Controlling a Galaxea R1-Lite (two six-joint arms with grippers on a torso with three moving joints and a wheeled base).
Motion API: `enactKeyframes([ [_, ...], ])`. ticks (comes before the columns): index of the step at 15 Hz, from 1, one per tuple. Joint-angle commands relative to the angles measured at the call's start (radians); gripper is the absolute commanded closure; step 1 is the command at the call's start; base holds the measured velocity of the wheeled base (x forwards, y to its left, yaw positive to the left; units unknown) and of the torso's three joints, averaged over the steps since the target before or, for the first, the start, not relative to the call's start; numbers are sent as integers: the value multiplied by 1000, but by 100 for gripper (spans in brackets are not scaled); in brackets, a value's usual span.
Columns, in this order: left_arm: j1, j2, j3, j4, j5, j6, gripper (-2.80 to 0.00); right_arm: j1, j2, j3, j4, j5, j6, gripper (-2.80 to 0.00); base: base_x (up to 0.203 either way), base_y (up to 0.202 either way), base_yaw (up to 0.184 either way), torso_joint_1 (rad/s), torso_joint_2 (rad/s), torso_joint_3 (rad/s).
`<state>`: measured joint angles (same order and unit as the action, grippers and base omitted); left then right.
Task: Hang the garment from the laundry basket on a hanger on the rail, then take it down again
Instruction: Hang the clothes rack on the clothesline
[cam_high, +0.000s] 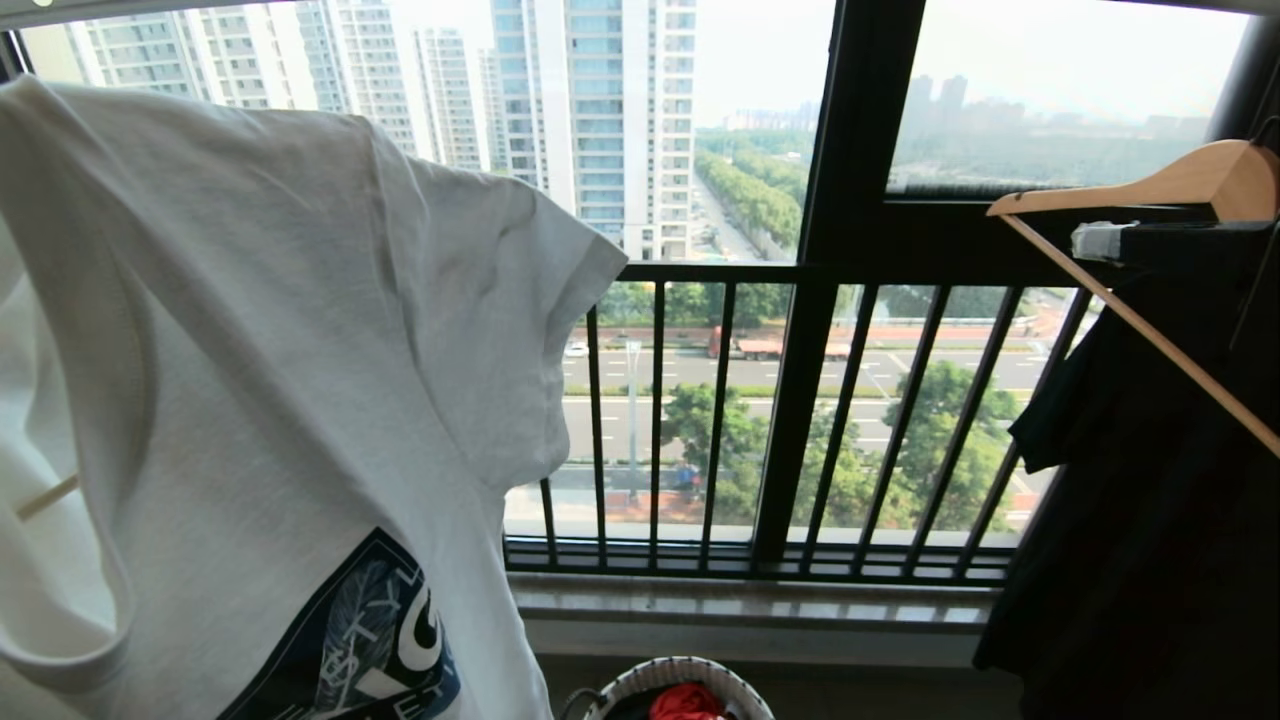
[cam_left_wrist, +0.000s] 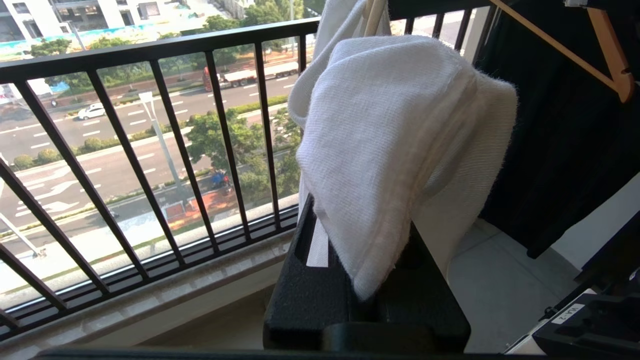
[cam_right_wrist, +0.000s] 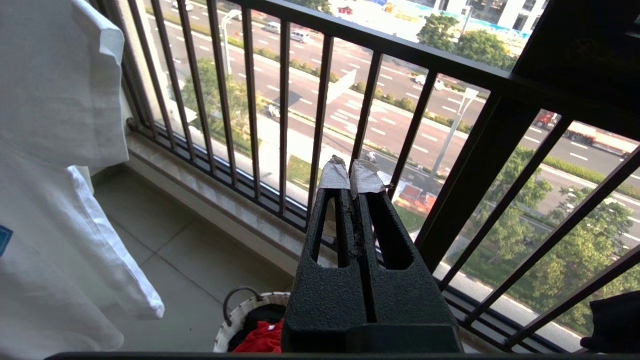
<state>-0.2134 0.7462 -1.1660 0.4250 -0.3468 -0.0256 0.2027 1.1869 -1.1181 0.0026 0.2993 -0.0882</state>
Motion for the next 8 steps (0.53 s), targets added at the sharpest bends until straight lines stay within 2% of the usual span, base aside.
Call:
enactKeyframes([
  [1, -1, -8, -2, 5, -5, 0, 0, 4, -47, 1, 13, 7, -18, 0, 0, 0, 0, 173, -349, -190],
  [8, 0, -51, 35, 8, -4, -4, 0, 4, -67, 0, 16, 17, -18, 0, 0, 0, 0, 158, -329, -172],
])
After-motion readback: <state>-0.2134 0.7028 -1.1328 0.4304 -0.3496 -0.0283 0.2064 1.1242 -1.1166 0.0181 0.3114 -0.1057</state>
